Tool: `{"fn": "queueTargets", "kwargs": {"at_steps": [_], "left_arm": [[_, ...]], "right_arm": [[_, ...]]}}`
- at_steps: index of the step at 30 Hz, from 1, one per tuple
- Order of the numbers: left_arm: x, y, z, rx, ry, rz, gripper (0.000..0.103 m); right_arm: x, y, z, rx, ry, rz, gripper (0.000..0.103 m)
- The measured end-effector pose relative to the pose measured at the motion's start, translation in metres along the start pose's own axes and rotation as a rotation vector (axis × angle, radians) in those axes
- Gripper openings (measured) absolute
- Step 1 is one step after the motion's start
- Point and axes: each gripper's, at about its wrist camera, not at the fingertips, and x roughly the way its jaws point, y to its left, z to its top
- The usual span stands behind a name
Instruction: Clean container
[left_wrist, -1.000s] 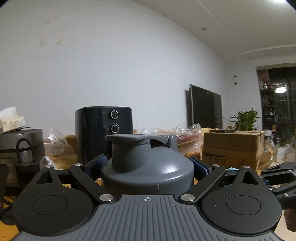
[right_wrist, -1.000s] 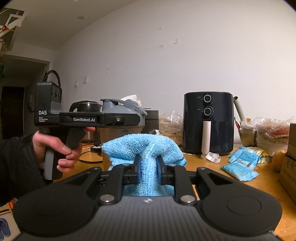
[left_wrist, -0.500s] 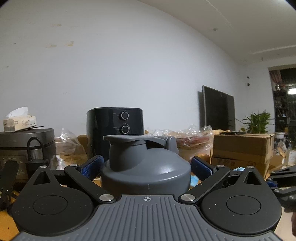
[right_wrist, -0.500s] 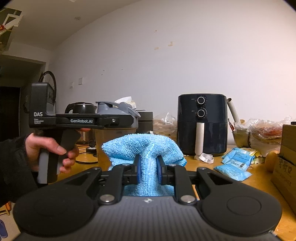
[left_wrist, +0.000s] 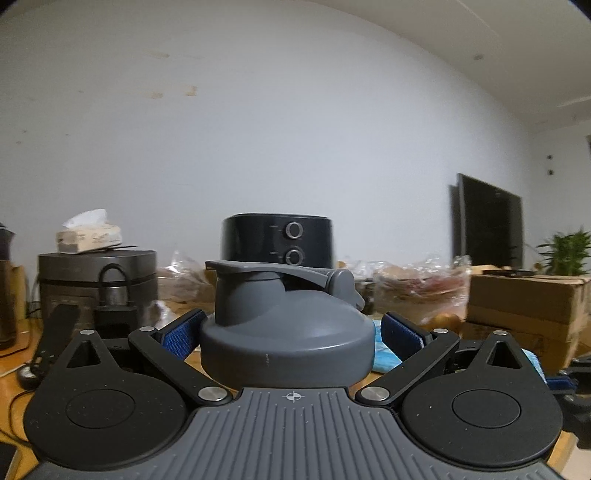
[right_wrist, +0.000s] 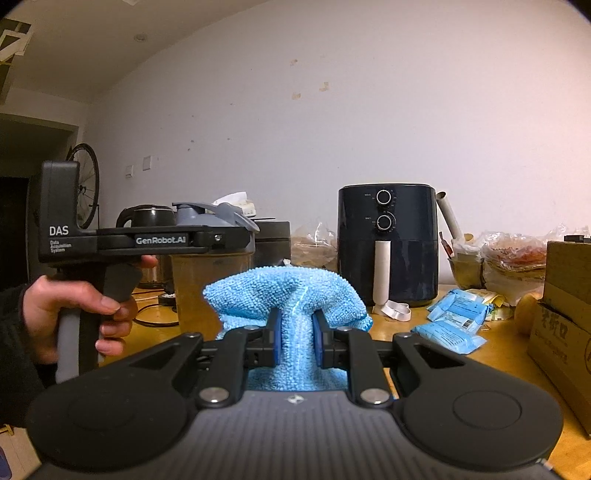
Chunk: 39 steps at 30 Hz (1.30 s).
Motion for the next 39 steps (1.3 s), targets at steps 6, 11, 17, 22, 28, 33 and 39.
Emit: {"fn": "queueTargets", "kwargs": {"at_steps": [6, 11, 17, 22, 28, 33, 39], "left_arm": [[0.0, -0.02, 0.0, 0.022, -0.004, 0.129, 0.103], [0.002, -0.031, -0.001, 0.01, -0.002, 0.214, 0.103], [0.009, -0.042, 0.0, 0.0, 0.007, 0.299, 0.103], [0.015, -0.05, 0.0, 0.009, 0.011, 0.37, 0.103], [0.021, -0.056, 0.002, 0.004, 0.026, 0.452, 0.103], [0.025, -0.059, 0.002, 0.003, 0.033, 0.493, 0.103], [0.028, -0.062, 0.004, -0.009, 0.037, 0.53, 0.103]], "right_arm": [[-0.001, 0.001, 0.0, 0.007, 0.001, -0.001, 0.015], [-0.003, 0.001, 0.0, 0.011, 0.002, -0.004, 0.015], [-0.003, 0.0, 0.0, 0.015, 0.001, -0.009, 0.015], [-0.005, -0.001, 0.0, 0.022, 0.002, -0.015, 0.015], [-0.006, -0.001, 0.0, 0.029, 0.009, -0.017, 0.015], [-0.006, -0.004, -0.001, 0.036, 0.012, -0.017, 0.015], [-0.005, -0.005, -0.002, 0.04, 0.017, -0.016, 0.015]]}}
